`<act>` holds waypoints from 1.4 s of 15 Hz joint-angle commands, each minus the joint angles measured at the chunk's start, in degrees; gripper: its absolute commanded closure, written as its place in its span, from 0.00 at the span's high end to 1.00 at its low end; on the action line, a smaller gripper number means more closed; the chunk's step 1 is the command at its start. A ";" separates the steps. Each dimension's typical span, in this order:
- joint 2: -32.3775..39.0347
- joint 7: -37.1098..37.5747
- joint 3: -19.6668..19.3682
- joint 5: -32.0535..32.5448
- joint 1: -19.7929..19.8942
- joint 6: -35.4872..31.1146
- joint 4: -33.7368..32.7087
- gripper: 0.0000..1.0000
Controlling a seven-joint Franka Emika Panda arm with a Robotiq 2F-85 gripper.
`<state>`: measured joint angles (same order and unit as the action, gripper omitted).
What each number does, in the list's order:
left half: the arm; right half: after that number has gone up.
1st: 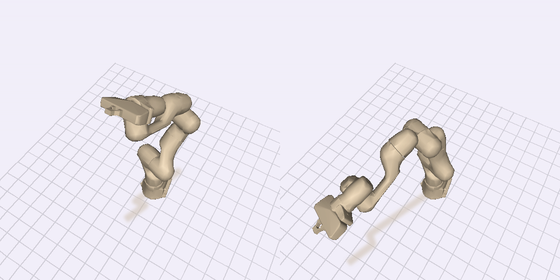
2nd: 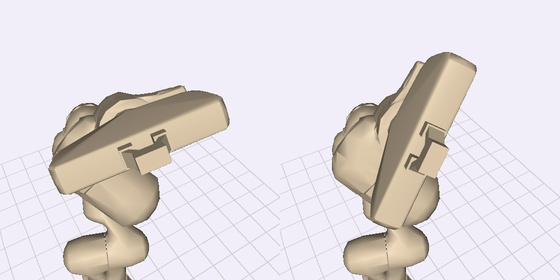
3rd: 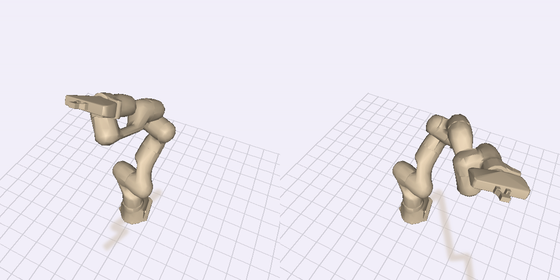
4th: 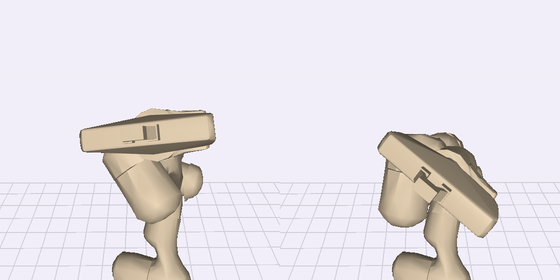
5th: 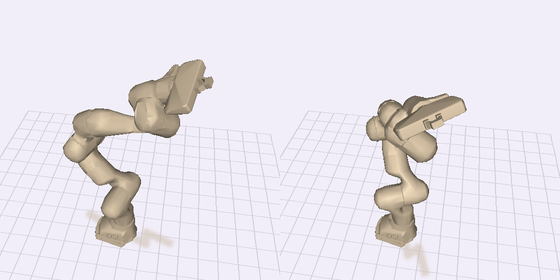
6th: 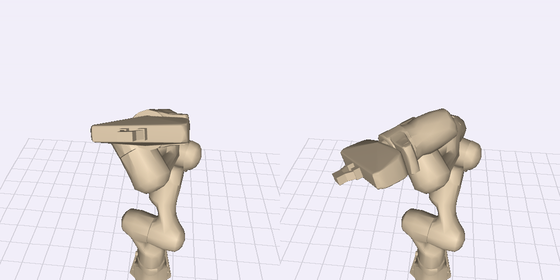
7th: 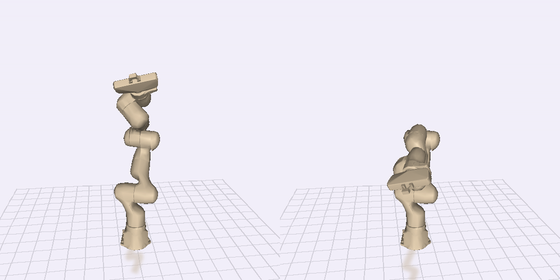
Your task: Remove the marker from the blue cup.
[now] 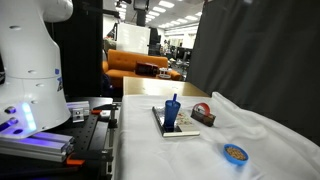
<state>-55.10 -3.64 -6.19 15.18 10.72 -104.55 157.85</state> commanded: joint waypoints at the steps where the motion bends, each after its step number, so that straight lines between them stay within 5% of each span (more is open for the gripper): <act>1: 0.13 0.34 -0.38 0.30 -0.53 0.21 -0.13 1.00; 5: 0.21 -0.55 -0.64 0.23 -1.37 -1.04 1.08 1.00; 16: 8.41 -6.46 -1.33 -12.51 -13.48 -18.29 1.31 1.00; 21: 8.18 -5.52 0.42 -12.70 -12.78 -18.65 1.59 1.00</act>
<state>-46.97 -8.64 -6.49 3.15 -2.80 -123.36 159.56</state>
